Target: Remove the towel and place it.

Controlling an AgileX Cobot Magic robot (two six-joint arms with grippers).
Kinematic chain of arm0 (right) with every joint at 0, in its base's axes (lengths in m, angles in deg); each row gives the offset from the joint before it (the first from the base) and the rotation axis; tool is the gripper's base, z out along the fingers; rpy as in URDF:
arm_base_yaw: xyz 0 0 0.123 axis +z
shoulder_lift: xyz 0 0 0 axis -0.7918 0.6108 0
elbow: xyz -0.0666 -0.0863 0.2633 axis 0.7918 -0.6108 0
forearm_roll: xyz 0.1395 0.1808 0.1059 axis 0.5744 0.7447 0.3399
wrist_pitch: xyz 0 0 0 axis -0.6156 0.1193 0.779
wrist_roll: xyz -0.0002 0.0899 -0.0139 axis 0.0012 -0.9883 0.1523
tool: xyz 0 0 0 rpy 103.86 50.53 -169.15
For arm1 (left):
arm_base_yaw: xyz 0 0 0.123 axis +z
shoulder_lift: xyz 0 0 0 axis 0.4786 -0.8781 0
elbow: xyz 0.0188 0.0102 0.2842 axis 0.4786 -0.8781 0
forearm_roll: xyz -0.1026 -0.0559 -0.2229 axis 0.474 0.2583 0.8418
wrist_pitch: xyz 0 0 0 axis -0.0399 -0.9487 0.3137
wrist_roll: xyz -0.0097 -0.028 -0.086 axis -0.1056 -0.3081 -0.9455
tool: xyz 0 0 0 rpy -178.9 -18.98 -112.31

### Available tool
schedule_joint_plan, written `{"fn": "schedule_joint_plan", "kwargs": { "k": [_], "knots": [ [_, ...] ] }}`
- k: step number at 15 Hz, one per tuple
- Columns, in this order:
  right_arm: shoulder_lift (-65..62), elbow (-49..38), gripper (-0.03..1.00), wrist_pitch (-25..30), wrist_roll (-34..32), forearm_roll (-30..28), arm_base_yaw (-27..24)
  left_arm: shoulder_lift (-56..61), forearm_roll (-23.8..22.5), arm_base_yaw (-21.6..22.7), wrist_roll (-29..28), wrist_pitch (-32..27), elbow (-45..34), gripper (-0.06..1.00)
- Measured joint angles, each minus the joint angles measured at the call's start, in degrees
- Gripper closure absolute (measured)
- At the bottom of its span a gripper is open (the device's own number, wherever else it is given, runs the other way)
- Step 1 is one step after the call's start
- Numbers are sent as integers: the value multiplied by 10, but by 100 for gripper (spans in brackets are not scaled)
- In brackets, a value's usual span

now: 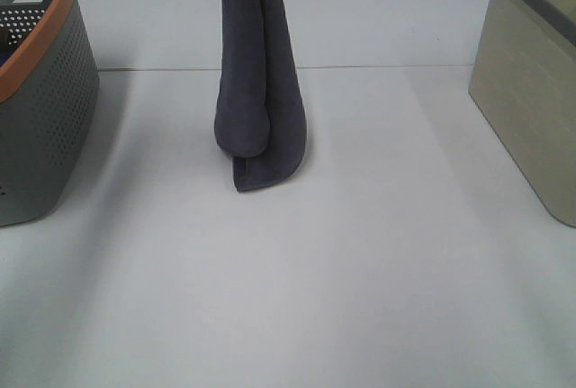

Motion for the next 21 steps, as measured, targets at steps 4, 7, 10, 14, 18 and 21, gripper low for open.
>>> {"fn": "schedule_joint_plan", "kwargs": {
  "k": [4, 7, 10, 14, 18, 21],
  "knots": [
    [178, 0, 27, 89, 443, 352, 0, 0, 0, -13, 30, -13, -52, 94],
    [310, 0, 29, 141, 658, 505, 0, 0, 0, -13, 32, -18, -56, 94],
    [424, 0, 29, 160, 761, 521, 5, 0, 0, -13, 33, -5, -56, 94],
    [553, 41, 30, 89, 808, 523, 111, 1, 0, -13, 29, 21, -33, 94],
    [665, 146, 30, 42, 779, 524, 183, 1, 0, -13, 22, 21, -4, 94],
    [734, 203, 30, 41, 736, 525, 187, 1, 1, -13, 19, 21, 7, 94]
  ]
}}
